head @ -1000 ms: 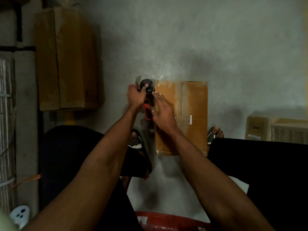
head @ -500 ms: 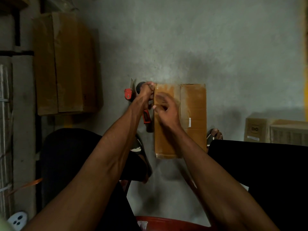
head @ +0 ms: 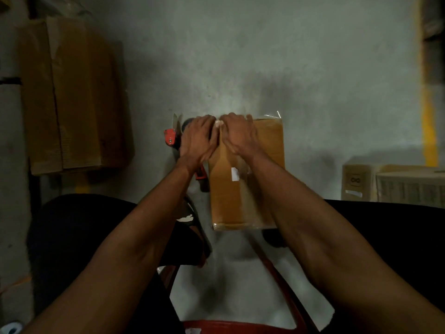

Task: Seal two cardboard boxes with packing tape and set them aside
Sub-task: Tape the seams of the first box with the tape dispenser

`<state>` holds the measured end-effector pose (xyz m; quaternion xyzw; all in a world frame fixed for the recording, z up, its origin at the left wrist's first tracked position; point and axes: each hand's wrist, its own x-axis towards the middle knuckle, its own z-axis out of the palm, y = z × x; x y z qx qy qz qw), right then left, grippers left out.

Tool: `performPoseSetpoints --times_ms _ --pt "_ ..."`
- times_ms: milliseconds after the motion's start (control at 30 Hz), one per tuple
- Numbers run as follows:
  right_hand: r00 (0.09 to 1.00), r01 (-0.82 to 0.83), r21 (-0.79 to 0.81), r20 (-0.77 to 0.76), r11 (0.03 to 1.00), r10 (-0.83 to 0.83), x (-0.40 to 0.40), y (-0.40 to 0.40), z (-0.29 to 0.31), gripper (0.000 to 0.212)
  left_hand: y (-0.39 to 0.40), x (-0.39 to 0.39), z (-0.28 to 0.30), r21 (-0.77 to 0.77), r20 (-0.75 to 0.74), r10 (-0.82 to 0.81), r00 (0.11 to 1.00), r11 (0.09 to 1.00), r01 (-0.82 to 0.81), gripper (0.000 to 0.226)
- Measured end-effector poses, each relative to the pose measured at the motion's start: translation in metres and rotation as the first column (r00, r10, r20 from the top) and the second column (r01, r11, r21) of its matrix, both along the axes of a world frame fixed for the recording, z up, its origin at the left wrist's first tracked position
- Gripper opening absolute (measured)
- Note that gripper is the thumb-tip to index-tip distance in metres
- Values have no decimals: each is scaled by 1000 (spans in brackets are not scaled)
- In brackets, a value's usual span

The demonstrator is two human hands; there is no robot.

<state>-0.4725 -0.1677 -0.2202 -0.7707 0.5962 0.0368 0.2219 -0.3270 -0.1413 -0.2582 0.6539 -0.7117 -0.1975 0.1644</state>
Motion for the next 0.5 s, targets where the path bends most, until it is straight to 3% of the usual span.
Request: performPoseSetpoints --times_ms 133,233,300,400,500 --pt "999 4 155 -54 988 4 -41 -25 4 56 -14 -8 10 140 18 49 999 989 -51 46" --pt "989 71 157 -140 985 -49 -82 -29 4 66 -24 -11 9 230 66 33 997 972 -47 53" --pt "977 187 178 -137 966 -163 -101 -34 -2 75 -30 -11 4 337 -21 80 997 939 -68 54" --pt "935 325 261 57 909 -350 -109 -37 -15 76 -39 -10 -4 526 -167 289 943 835 -162 62" --pt "779 443 336 314 831 -542 -112 -36 -25 51 -43 -13 -16 568 -221 409 885 792 -224 58"
